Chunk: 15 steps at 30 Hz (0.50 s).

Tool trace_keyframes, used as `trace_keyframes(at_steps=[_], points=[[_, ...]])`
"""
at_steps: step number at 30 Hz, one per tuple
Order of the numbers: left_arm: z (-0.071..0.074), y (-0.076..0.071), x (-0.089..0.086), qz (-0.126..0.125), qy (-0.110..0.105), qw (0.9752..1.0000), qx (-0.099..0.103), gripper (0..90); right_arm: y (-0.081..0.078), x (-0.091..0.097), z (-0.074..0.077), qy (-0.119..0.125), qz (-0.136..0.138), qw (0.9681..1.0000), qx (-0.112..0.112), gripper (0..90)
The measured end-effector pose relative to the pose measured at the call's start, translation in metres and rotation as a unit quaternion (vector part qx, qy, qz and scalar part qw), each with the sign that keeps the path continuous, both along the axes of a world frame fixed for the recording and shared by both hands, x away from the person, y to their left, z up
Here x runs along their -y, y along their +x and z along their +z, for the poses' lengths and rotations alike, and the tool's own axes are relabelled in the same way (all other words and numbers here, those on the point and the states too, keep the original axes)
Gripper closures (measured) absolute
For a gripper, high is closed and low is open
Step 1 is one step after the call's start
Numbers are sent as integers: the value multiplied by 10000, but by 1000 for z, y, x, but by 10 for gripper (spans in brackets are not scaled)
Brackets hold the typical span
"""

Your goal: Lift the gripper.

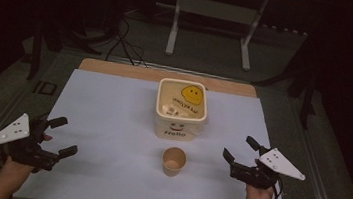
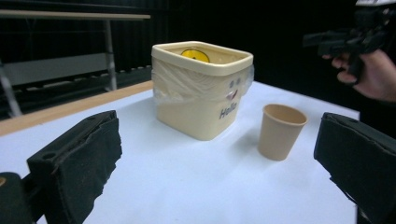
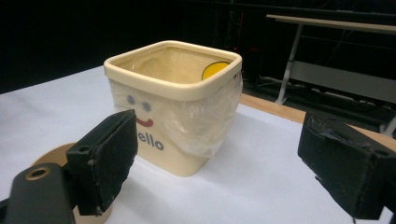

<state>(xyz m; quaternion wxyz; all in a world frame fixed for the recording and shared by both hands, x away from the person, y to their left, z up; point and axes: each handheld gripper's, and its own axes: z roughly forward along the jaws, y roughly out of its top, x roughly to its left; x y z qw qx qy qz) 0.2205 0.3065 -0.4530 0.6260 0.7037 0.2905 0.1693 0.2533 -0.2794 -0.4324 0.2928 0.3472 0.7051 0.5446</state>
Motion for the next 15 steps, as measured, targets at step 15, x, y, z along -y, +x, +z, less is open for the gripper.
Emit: trace_keyframes(at_steps=[15], points=[[23, 0, 11, -518, 251, 9982, -149, 17, -4, 1, 5, 50, 51, 10000, -4, 120]])
